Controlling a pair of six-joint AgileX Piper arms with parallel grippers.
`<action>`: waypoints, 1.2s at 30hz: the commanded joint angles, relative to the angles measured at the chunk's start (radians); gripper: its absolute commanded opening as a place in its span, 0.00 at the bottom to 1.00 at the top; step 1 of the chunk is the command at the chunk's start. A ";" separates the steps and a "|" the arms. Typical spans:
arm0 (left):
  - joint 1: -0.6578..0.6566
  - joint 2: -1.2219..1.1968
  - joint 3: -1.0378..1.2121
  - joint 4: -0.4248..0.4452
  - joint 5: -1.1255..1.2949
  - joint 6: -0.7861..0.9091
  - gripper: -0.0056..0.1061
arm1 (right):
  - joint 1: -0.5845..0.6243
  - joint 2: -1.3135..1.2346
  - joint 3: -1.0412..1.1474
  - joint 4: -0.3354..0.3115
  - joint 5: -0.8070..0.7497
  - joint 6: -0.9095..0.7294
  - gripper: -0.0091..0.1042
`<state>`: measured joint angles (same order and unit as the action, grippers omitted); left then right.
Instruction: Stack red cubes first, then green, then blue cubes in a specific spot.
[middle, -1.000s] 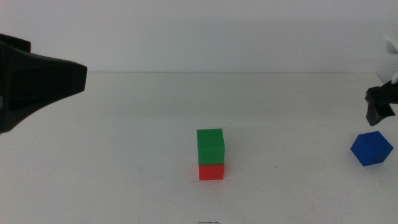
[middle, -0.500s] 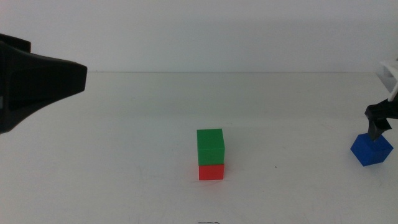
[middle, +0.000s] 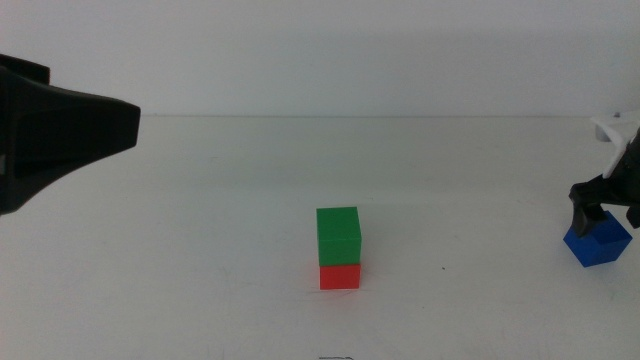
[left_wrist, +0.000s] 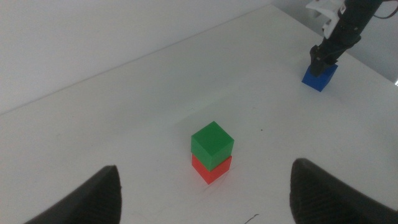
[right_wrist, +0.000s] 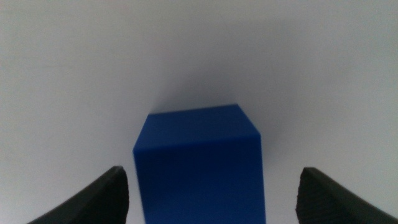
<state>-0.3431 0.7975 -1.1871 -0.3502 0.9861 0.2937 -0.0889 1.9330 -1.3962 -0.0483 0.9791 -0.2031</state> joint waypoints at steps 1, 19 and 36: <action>0.002 -0.001 -0.026 -0.027 -0.069 -0.001 0.87 | -0.006 -0.031 -0.030 -0.009 -0.036 -0.016 0.90; 0.002 -0.001 -0.026 -0.027 -0.069 -0.001 0.87 | 0.081 -0.215 -0.033 -0.024 0.120 0.309 0.07; 0.002 -0.001 -0.026 -0.027 -0.069 -0.001 0.87 | 0.625 -0.315 -0.100 -0.123 0.321 0.768 0.07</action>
<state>-0.3431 0.7975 -1.1871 -0.3502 0.9861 0.2937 0.5264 1.6557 -1.4458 -0.1405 1.2259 0.5416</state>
